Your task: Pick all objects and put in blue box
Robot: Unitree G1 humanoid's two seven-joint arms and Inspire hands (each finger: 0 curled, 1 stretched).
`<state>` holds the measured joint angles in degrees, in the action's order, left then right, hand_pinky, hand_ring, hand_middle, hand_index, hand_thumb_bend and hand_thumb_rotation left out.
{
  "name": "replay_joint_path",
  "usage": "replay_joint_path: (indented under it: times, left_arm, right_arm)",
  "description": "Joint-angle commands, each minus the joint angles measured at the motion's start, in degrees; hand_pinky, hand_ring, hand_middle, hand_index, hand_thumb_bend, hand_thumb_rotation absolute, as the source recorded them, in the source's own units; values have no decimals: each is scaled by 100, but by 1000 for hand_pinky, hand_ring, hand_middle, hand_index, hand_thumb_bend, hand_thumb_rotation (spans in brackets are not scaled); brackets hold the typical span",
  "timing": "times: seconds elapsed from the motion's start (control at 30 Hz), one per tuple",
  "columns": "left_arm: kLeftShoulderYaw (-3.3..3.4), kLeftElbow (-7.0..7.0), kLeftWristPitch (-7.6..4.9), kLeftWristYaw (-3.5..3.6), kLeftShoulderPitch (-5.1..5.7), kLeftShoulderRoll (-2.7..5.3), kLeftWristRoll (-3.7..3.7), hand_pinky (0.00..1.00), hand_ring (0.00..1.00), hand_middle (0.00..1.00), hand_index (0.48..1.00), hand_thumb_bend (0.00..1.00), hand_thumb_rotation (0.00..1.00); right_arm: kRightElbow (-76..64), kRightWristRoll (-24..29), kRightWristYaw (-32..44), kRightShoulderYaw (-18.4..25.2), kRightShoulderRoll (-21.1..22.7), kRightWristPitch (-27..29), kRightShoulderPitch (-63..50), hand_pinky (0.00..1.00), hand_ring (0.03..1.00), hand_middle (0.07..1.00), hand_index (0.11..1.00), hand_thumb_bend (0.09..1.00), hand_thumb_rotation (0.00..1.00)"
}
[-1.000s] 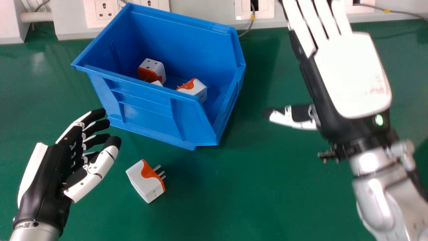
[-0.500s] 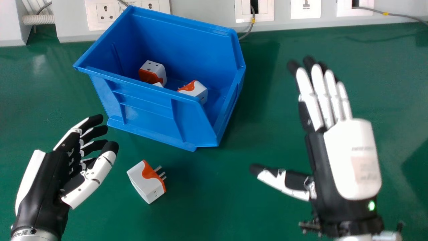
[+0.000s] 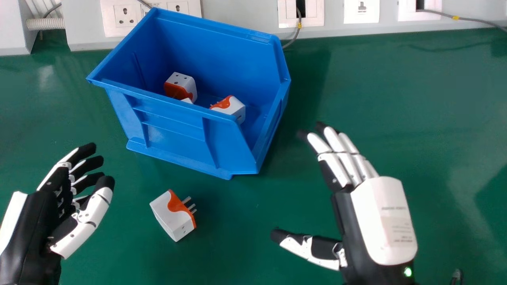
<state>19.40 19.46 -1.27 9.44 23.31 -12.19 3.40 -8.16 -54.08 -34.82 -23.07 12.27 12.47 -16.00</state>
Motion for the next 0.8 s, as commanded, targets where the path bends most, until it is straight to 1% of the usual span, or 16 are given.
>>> replay_joint_path:
  times: [0.0,0.07,0.13,0.23,0.3,0.37,0.53,0.63,0.67,0.77]
  left_arm:
    - [99,-3,-172,-56,38,14,63,718,832,857,865,268,347]
    - [140,-79,-224,-45,35,2,85,725,836,858,867,257,339]
    - [162,-50,-221,-40,70,7,107,730,840,860,869,246,333]
    - [178,8,-192,-13,115,14,170,739,844,861,872,232,323]
    - [190,15,-189,-2,141,9,194,743,846,862,874,227,319]
    - [209,-7,-196,18,159,12,235,747,849,863,876,221,315]
    - [200,60,-141,8,201,16,253,765,860,869,883,202,292]
    - [183,118,-92,3,214,12,265,772,863,871,886,193,280]
    - [178,126,-81,0,211,11,267,774,865,872,887,191,274]
    - [167,85,-98,2,190,7,258,781,869,874,890,185,259]
  right_arm:
    - [22,-15,-116,-87,14,159,-60,773,894,898,831,580,170]
    - [86,5,-98,-165,21,234,-87,767,888,893,826,579,169]
    - [161,9,-87,-262,25,306,-114,760,882,886,819,578,166]
    - [208,-44,-30,-392,25,316,-140,746,868,874,805,577,161]
    - [160,-113,59,-469,32,246,-175,740,863,870,799,575,160]
    - [97,-182,162,-538,36,159,-210,730,855,863,793,573,160]
    - [109,-304,290,-720,46,136,-255,699,834,844,769,552,190]
    - [168,-254,361,-813,57,203,-222,690,826,837,764,547,202]
    - [184,-231,375,-827,61,224,-207,686,823,834,761,546,206]
    - [379,-108,370,-913,36,405,-74,674,814,825,749,540,205]
